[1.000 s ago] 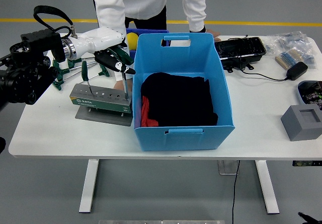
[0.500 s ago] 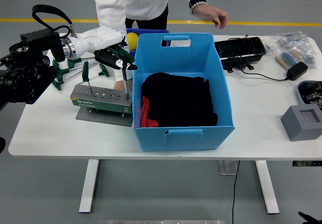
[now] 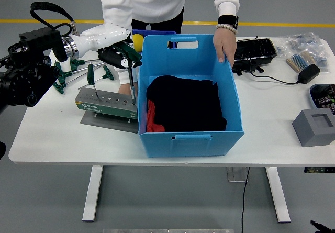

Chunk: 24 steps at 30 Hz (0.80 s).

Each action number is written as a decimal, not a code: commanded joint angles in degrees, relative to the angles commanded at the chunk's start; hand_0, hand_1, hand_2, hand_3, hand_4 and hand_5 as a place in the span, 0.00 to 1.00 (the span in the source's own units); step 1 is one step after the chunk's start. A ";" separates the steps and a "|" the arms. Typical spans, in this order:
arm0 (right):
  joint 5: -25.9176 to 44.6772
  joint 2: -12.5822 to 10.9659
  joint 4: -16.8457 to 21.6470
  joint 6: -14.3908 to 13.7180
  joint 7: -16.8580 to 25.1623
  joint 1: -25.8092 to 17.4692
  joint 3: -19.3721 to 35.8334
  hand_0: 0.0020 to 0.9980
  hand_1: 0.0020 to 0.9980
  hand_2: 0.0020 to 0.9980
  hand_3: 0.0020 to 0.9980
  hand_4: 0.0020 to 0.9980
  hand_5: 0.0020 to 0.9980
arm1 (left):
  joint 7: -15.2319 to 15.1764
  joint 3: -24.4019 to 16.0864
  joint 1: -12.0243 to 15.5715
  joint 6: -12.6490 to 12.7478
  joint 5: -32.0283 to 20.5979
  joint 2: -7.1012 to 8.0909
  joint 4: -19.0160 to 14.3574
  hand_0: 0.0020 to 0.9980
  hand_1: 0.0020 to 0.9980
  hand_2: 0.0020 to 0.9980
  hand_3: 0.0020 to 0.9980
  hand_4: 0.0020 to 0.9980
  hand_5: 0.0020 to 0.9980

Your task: Lift tool from toolbox,place it in box,lift tool from toolbox,place it in box

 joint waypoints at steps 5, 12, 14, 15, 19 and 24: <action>0.04 -0.03 0.00 0.00 0.02 0.01 -0.03 0.62 0.60 0.67 0.54 0.78 0.65 | 0.19 -1.08 -0.41 -0.64 0.22 0.34 -1.18 0.16 0.00 0.00 0.00 0.66 0.68; 0.01 -0.03 0.00 -0.03 -0.01 -0.05 0.07 0.62 0.60 0.67 0.54 0.78 0.65 | 0.26 -1.96 -1.06 -1.29 0.64 1.04 -2.64 0.16 0.00 0.00 0.00 0.66 0.67; -0.03 -0.02 -0.01 -0.03 -0.03 -0.08 0.11 0.62 0.60 0.67 0.54 0.78 0.65 | 0.31 -2.07 -1.19 -1.38 0.78 1.30 -3.34 0.16 0.00 0.00 0.00 0.66 0.67; -0.06 -0.02 -0.01 -0.02 -0.03 -0.08 0.13 0.62 0.60 0.67 0.54 0.78 0.65 | 0.32 -2.15 -1.25 -1.43 0.81 1.43 -3.70 0.16 0.00 0.00 0.00 0.66 0.67; -0.25 -0.01 -0.02 0.02 -0.07 -0.13 0.23 0.62 0.60 0.67 0.54 0.78 0.65 | 0.35 -2.32 -1.73 -1.87 0.84 1.93 -5.06 0.16 0.00 0.00 0.01 0.65 0.66; -0.24 0.01 -0.02 0.01 -0.07 -0.30 0.27 0.62 0.60 0.67 0.54 0.78 0.65 | 0.27 -2.80 -2.33 -2.27 1.01 2.60 -6.43 0.16 0.00 0.00 0.01 0.64 0.65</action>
